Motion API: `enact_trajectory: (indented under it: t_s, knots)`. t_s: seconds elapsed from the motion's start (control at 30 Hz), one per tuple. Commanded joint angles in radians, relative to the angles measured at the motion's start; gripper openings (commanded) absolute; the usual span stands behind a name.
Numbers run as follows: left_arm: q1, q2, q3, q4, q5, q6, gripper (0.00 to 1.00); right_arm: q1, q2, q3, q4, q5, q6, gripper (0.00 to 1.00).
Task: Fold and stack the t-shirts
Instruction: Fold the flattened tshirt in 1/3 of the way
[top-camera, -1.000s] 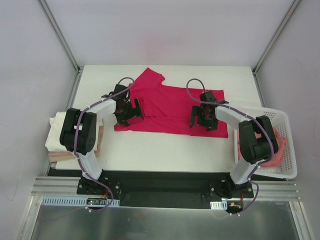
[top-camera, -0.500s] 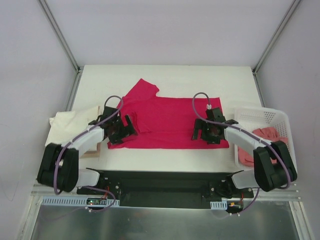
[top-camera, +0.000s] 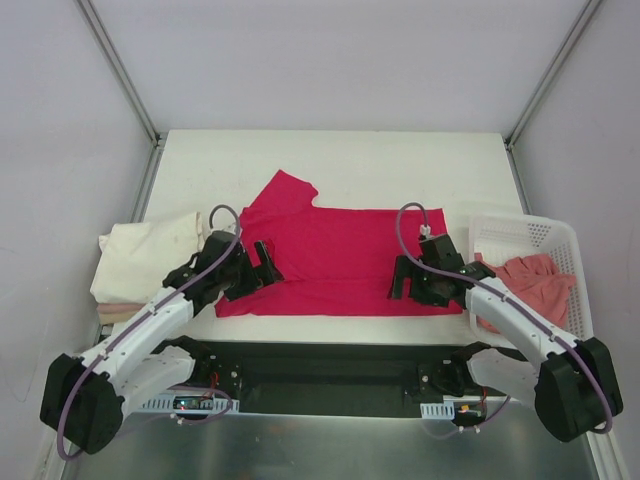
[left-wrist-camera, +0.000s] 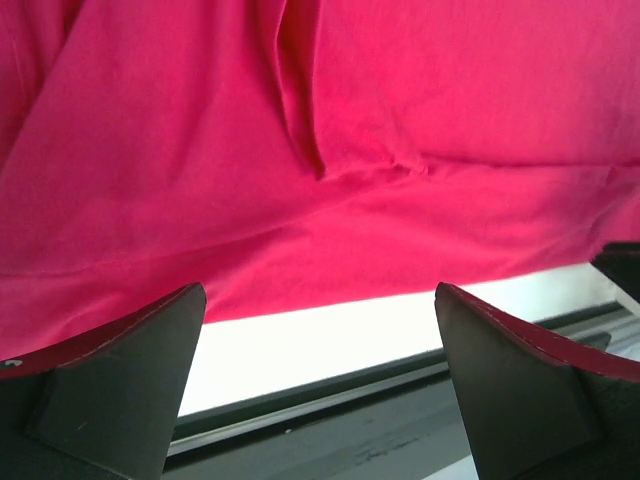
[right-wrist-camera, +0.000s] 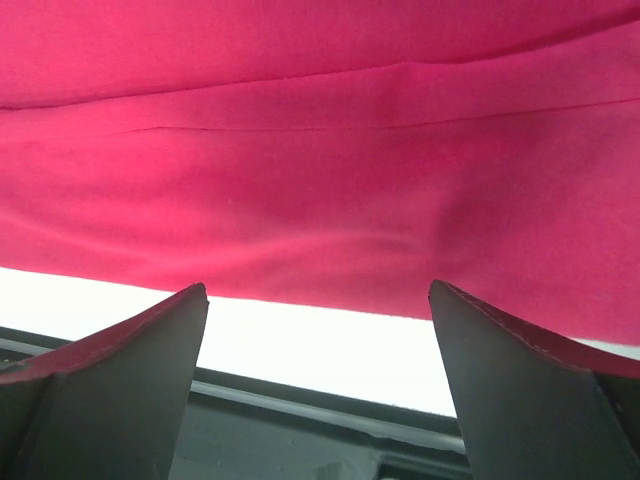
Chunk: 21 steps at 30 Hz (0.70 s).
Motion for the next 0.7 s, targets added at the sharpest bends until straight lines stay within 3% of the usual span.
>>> enact_trajectory:
  t_s: [0.0, 0.13, 0.33, 0.4, 0.53, 0.67]
  knots:
    - [-0.035, 0.12, 0.102, -0.002, -0.082, -0.016, 0.99, 0.005, -0.074, 0.064, -0.059, 0.046, -0.013, 0.97]
    - [-0.058, 0.276, 0.189, 0.001, -0.116, -0.011, 0.96, 0.007, -0.113, 0.065, -0.08, 0.062, -0.011, 0.97]
    - [-0.059, 0.478, 0.286, 0.009, -0.136, -0.01, 0.57, 0.005, -0.148, 0.079, -0.129, 0.126, -0.027, 0.97]
    - [-0.058, 0.539, 0.305, 0.013, -0.137, -0.005, 0.5, 0.005, -0.159, 0.085, -0.148, 0.147, -0.03, 0.97]
    - [-0.059, 0.623, 0.351, 0.016, -0.123, 0.001, 0.45, 0.005, -0.174, 0.09, -0.162, 0.167, -0.039, 0.97]
    - [-0.059, 0.671, 0.371, 0.015, -0.114, 0.003, 0.28, 0.005, -0.182, 0.094, -0.175, 0.189, -0.044, 0.97]
